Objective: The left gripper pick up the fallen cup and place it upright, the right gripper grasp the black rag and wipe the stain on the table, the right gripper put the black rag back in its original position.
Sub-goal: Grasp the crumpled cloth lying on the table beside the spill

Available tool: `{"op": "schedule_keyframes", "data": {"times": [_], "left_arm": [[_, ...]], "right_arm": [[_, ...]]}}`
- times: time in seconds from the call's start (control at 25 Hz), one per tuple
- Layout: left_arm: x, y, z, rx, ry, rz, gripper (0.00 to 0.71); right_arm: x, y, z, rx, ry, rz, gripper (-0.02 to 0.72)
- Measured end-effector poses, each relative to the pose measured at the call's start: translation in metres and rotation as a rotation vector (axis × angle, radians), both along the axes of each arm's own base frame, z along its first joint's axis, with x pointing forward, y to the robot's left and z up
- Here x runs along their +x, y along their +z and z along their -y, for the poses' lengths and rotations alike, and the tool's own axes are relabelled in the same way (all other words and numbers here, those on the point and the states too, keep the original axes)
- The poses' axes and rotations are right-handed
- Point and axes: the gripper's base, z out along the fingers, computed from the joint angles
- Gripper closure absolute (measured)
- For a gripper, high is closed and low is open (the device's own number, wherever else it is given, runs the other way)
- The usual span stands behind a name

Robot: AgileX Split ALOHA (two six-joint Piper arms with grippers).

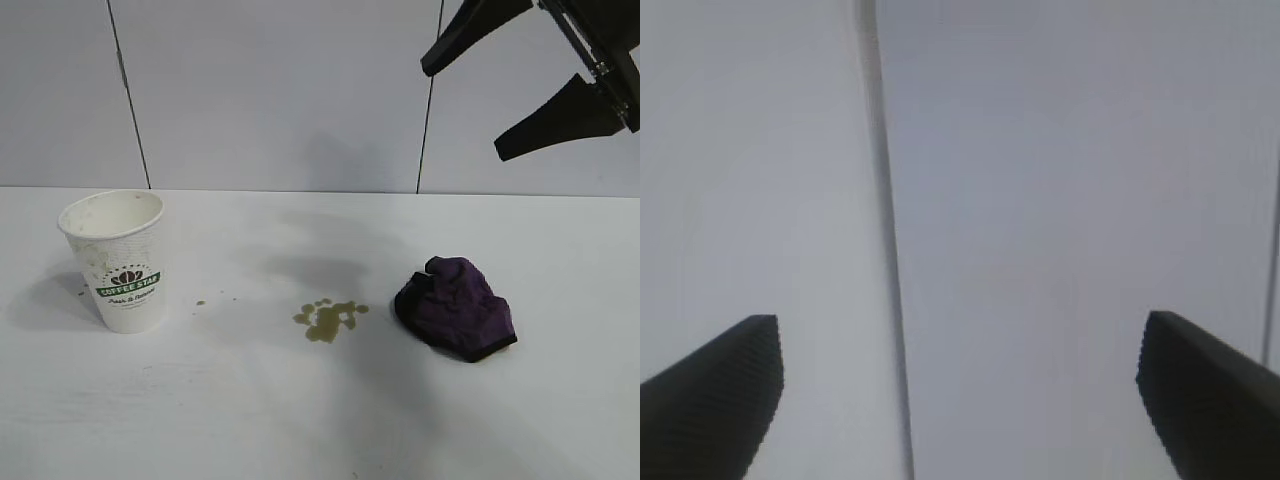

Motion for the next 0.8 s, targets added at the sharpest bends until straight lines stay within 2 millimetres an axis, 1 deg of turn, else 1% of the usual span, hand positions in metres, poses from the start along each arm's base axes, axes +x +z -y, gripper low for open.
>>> {"op": "schedule_keyframes", "data": {"times": [0.12, 0.24, 0.36, 0.48, 0.6, 0.68, 0.8], "left_arm": [[-0.018, -0.021, 0.011, 0.04, -0.12, -0.145, 0.016], [-0.031, -0.04, 0.016, 0.071, -0.256, -0.299, 0.016], [-0.032, -0.059, 0.013, 0.073, -0.341, -0.455, 0.016], [-0.024, -0.08, 0.005, 0.077, -0.374, -0.582, 0.016], [-0.011, -0.104, -0.005, 0.06, -0.349, -0.704, 0.016], [-0.001, -0.12, -0.012, 0.026, -0.292, -0.778, 0.016], [0.013, -0.144, -0.021, -0.08, -0.184, -0.855, 0.016]], "right_arm": [[0.0, 0.0, 0.0, 0.0, 0.0, 0.0, 0.114], [0.0, 0.0, 0.0, 0.0, 0.0, 0.0, 0.114], [0.0, 0.0, 0.0, -0.002, 0.003, 0.003, 0.114], [0.0, 0.0, 0.0, -0.007, 0.004, 0.003, 0.114], [0.0, -0.001, 0.001, -0.018, 0.008, 0.003, 0.114], [-0.001, -0.002, 0.001, -0.026, 0.013, 0.001, 0.114], [-0.001, -0.002, 0.002, -0.038, 0.016, 0.002, 0.114]]}}
